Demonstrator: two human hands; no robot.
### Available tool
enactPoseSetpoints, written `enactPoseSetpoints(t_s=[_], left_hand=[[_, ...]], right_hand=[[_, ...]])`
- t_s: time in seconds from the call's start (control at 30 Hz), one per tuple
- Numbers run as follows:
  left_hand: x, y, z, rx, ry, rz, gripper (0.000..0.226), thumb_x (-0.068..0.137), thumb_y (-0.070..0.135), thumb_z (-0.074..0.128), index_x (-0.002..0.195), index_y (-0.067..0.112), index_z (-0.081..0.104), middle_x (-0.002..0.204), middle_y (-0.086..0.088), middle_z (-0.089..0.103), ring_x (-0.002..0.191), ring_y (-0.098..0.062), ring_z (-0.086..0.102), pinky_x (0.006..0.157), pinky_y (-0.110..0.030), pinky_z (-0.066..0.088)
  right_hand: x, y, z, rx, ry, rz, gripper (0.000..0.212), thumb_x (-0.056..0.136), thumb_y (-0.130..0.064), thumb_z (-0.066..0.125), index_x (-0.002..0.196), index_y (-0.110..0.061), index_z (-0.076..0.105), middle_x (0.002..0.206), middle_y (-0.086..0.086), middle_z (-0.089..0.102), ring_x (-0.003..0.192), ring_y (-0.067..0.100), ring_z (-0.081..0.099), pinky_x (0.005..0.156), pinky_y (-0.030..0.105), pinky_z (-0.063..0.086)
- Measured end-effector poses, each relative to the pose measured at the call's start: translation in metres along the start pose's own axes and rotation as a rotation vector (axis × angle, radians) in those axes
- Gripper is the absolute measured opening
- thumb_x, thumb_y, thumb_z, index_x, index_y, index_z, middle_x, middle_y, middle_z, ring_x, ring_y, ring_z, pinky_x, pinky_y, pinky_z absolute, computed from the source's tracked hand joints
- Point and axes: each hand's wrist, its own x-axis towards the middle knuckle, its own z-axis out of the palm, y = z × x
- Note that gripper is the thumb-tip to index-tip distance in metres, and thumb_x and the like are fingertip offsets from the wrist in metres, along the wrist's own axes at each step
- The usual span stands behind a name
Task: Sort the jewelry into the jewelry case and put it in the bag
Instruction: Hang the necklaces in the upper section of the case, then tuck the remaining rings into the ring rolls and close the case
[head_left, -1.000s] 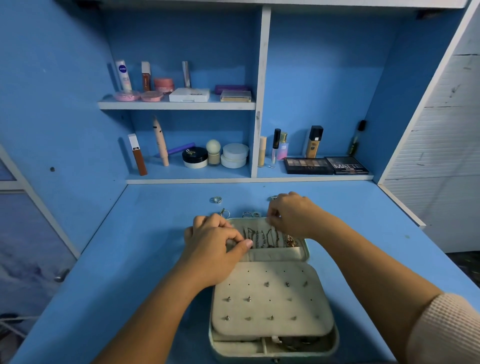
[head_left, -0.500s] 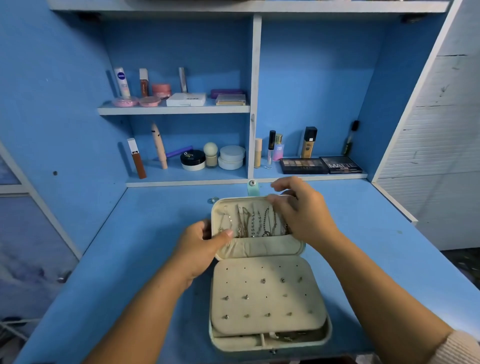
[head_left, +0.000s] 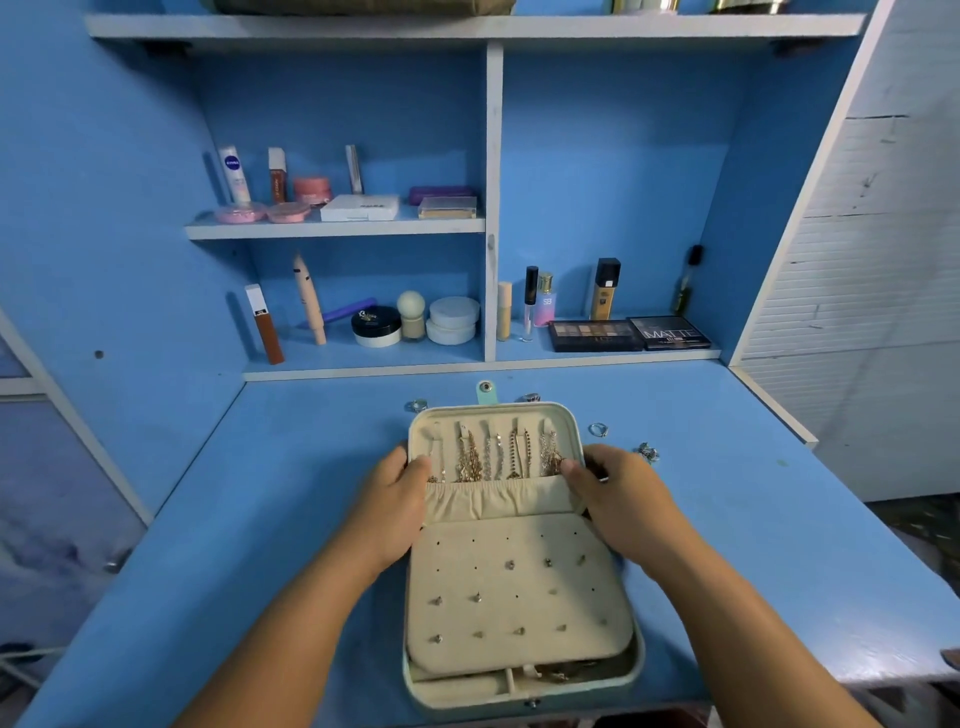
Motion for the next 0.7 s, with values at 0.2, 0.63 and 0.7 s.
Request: enactPoseSetpoints(t_s=[0.2,0.63,0.7], left_hand=[[0.0,-0.005,-0.006,0.201,0.17,0.131,0.014,0.092,0.026,0.063,0.101,0.029,0.073,0.082,0.013,0.073,0.08,-0.011,0.069,0.081,-0.035,0.056],[-0.003,-0.01,-0.008,0.348,0.202,0.21,0.02,0.088,0.028,0.068,0.107,0.021,0.073,0.075,0.026,0.06,0.072,0.008,0.06,0.061,-0.002,0.039],[-0.012,-0.011,-0.015,0.325,0.134,0.192,0.024,0.09,0.025,0.065,0.114,0.023,0.069,0.086,0.023,0.065,0.078,0.005,0.063,0.069,-0.005,0.043]], right_hand=[[0.004,0.005,0.004,-0.04,0.087,0.059,0.038,0.092,-0.033,0.056,0.066,-0.005,0.056,0.055,0.003,0.049,0.054,0.018,0.042,0.052,0.027,0.032],[-0.003,0.005,-0.009,-0.132,-0.014,-0.02,0.028,0.09,-0.037,0.058,0.117,-0.03,0.058,0.096,-0.009,0.059,0.077,0.005,0.054,0.056,0.013,0.036],[-0.011,0.012,-0.024,-0.183,-0.08,-0.14,0.034,0.091,-0.027,0.056,0.124,-0.037,0.055,0.107,-0.013,0.055,0.08,0.004,0.055,0.061,0.014,0.041]])
